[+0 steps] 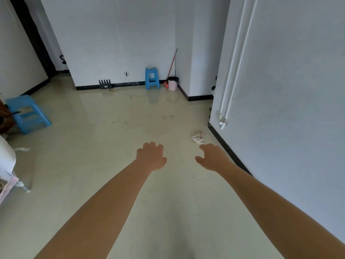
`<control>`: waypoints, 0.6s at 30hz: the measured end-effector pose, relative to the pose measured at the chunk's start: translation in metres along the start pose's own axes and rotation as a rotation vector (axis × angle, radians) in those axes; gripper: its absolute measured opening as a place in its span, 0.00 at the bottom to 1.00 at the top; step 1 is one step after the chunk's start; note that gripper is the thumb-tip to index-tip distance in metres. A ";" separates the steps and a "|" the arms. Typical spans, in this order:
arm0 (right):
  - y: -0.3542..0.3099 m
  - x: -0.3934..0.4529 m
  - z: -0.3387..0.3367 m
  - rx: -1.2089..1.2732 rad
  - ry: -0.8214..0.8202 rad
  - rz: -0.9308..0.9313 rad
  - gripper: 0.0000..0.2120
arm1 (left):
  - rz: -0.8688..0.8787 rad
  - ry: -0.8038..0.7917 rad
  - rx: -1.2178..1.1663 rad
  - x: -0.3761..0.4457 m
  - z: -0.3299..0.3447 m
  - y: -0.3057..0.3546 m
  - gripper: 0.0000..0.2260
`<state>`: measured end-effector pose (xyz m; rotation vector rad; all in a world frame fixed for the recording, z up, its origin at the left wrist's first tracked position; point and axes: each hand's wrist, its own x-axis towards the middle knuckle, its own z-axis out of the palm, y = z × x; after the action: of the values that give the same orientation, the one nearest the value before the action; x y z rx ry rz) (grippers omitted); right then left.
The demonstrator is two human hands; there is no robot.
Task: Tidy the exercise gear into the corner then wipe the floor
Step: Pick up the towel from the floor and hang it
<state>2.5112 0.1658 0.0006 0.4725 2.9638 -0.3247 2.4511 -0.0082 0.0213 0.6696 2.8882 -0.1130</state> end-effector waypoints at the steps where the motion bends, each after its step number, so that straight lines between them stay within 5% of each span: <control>1: 0.001 0.031 -0.001 -0.002 0.001 -0.004 0.25 | 0.003 0.003 0.005 0.029 -0.002 -0.003 0.20; 18: 0.010 0.513 -0.074 0.014 0.029 0.001 0.24 | 0.067 -0.002 0.026 0.505 -0.086 -0.039 0.22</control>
<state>2.0238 0.3425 -0.0087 0.4837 2.9912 -0.3410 1.9744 0.1840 0.0131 0.7697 2.8631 -0.1422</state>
